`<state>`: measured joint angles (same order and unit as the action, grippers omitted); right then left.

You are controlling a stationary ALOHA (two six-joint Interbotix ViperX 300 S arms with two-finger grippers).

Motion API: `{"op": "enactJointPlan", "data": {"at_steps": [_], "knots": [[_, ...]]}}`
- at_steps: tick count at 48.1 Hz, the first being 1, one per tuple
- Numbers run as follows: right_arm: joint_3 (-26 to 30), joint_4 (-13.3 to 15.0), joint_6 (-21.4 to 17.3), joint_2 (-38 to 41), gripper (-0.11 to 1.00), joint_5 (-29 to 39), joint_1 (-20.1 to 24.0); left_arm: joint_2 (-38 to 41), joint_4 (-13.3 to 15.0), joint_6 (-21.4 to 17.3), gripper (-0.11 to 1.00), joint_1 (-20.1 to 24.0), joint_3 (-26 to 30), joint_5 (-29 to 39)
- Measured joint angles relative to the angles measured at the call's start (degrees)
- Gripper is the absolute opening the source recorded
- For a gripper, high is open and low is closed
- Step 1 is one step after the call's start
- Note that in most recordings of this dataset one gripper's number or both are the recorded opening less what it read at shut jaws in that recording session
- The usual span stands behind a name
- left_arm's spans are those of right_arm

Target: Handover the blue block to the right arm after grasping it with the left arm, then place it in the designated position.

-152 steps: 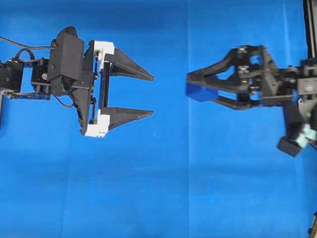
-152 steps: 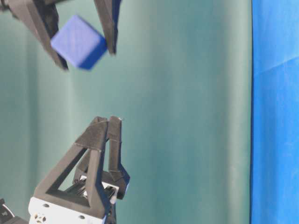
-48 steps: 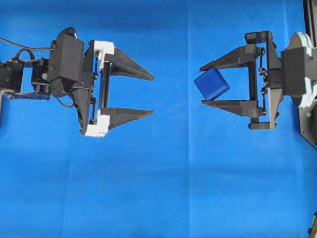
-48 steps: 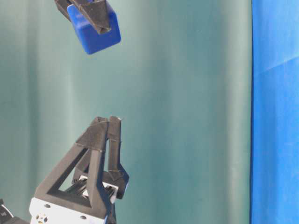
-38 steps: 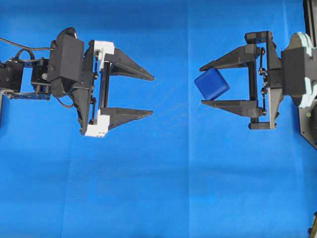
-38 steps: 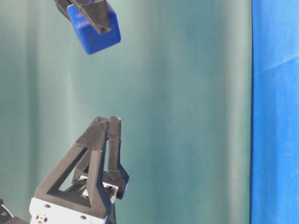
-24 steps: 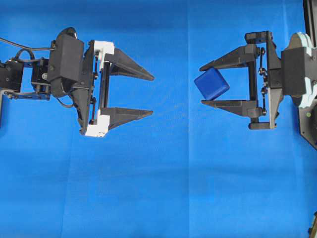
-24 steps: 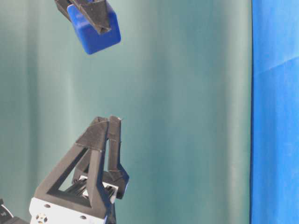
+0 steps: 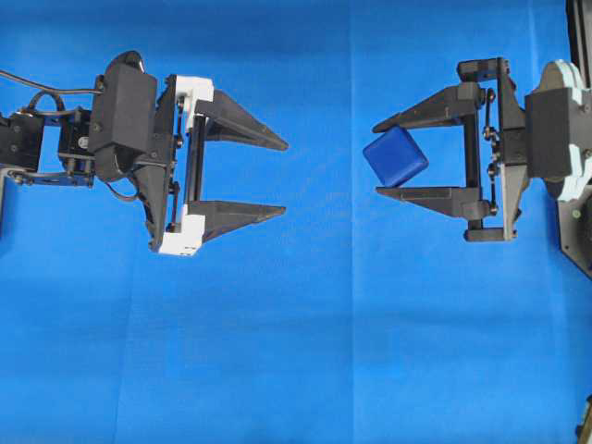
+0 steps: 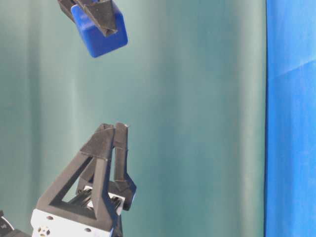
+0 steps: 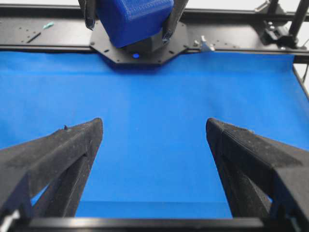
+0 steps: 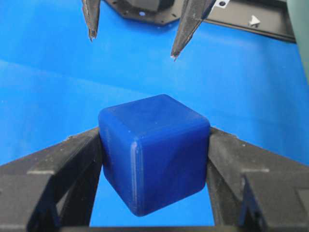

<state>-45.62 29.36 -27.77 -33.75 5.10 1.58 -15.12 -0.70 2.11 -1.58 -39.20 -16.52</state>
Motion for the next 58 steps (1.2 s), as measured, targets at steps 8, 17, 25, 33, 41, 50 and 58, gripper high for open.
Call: {"op": "enactJointPlan", "data": {"at_steps": [8,17,25,33,41,50,58], "knots": [[0.0,0.0,-0.09,0.0,0.52,0.0,0.0,0.0,0.09,0.0,0.92,0.0,0.0,0.0],[-0.09,0.0,-0.18,0.09,0.52,0.09,0.0,0.0,0.09,0.0,0.92,-0.09,0.0,0.0],[0.0,0.0,-0.44,0.0,0.52,0.88,0.0,0.0,0.09,0.0,0.92,0.0,0.0,0.0],[0.0,-0.09,-1.05,0.09,0.52,3.52,0.26,0.0,0.09,0.0,0.92,-0.09,0.0,0.0],[0.0,-0.35,-1.41,0.0,0.52,8.7,1.58,0.0,0.09,0.0,0.92,0.0,0.0,0.0],[0.0,-2.37,-1.41,0.09,0.52,14.15,2.9,0.09,0.0,0.0,0.92,-0.09,0.09,0.0],[0.0,-3.25,-1.41,0.0,0.52,15.38,2.99,0.09,0.09,-0.09,0.92,-0.09,0.09,0.09]]}}
